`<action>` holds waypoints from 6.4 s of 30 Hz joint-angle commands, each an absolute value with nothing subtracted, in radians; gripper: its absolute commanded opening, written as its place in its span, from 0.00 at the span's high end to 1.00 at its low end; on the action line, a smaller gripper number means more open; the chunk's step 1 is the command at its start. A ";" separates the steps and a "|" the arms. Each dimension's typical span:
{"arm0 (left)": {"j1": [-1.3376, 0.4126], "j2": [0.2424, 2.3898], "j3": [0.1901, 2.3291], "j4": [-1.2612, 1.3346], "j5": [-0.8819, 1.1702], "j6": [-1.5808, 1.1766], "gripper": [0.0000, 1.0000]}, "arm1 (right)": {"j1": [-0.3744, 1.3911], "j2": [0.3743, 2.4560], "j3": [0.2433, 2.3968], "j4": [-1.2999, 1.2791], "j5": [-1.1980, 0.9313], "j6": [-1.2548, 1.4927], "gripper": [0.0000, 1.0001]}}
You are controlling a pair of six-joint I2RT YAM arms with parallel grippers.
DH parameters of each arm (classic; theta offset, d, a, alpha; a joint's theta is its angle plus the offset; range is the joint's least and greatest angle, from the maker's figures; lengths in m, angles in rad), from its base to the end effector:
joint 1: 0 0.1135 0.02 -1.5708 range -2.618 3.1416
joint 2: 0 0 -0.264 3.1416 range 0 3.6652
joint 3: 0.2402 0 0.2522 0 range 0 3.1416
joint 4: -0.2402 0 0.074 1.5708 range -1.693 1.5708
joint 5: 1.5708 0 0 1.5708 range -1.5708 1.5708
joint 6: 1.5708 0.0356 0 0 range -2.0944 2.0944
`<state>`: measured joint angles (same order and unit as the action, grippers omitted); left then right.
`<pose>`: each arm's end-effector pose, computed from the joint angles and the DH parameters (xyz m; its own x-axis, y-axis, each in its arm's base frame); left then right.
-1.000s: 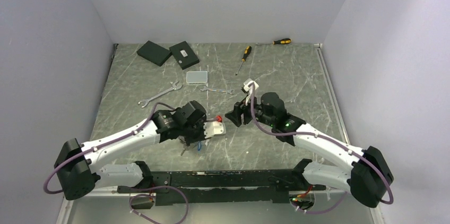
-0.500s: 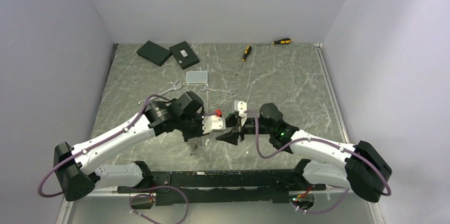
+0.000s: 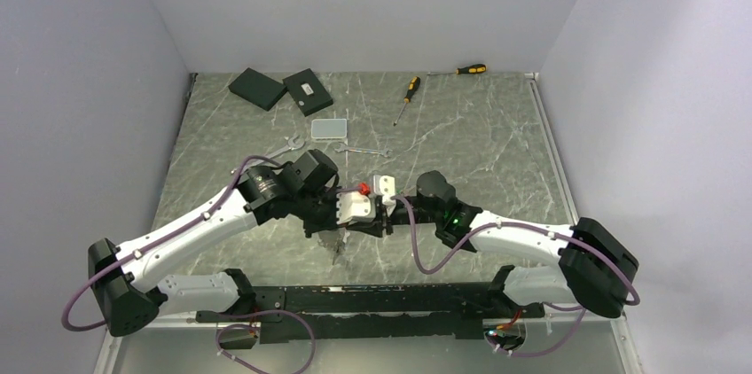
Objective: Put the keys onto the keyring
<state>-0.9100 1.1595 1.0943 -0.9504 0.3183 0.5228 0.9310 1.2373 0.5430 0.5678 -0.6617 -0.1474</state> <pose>0.1260 -0.1802 0.3078 -0.0269 0.8073 -0.5895 0.9978 0.0572 0.0328 0.1386 0.2228 0.2394 0.0719 -0.0975 -0.9926 -0.9971 -0.0326 -0.0690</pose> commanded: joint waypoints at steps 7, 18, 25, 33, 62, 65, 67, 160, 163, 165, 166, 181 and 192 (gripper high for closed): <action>-0.903 1.058 1.093 -0.849 0.363 0.528 1.00 | 0.949 1.230 0.525 0.764 -0.618 -0.132 0.56; -0.891 1.037 1.083 -0.813 0.353 0.514 1.00 | 0.946 1.150 0.486 0.727 -0.598 -0.148 0.59; -0.891 1.022 1.081 -0.799 0.368 0.507 1.00 | 0.946 1.160 0.485 0.745 -0.582 -0.134 0.61; -0.891 0.989 1.067 -0.772 0.402 0.494 1.00 | 0.946 1.200 0.496 0.782 -0.579 -0.129 0.65; -0.892 0.621 0.813 -0.404 0.230 0.363 0.01 | 0.863 1.083 0.463 1.047 -0.539 0.049 1.00; -0.892 0.555 0.753 -0.276 0.202 0.316 0.08 | 0.836 1.065 0.470 1.108 -0.625 0.104 1.00; -0.892 0.522 0.709 -0.173 0.206 0.278 0.17 | 0.817 1.061 0.479 1.145 -0.690 0.150 1.00; -0.891 0.798 0.969 -0.406 0.418 0.354 1.00 | 0.844 1.007 0.707 0.365 -0.741 -0.230 0.68; -0.891 0.799 0.968 -0.406 0.417 0.350 1.00 | 0.844 1.016 0.710 0.365 -0.744 -0.232 0.73; -0.892 0.804 0.968 -0.408 0.418 0.348 1.00 | 0.844 1.019 0.706 0.375 -0.749 -0.226 0.77; -0.893 0.807 0.967 -0.410 0.420 0.350 1.00 | 0.844 1.018 0.706 0.380 -0.751 -0.224 0.77; -0.890 0.834 0.968 -0.411 0.391 0.346 1.00 | 0.845 1.002 0.705 0.378 -0.762 -0.213 0.93; -0.891 0.769 0.899 -0.304 0.392 0.291 0.69 | 0.844 1.007 0.674 0.500 -0.723 -0.151 1.00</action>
<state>-0.8875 0.8280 0.9188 -0.4282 0.3782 0.3225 0.8417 1.0191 0.6720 0.3534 -0.7387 -0.1986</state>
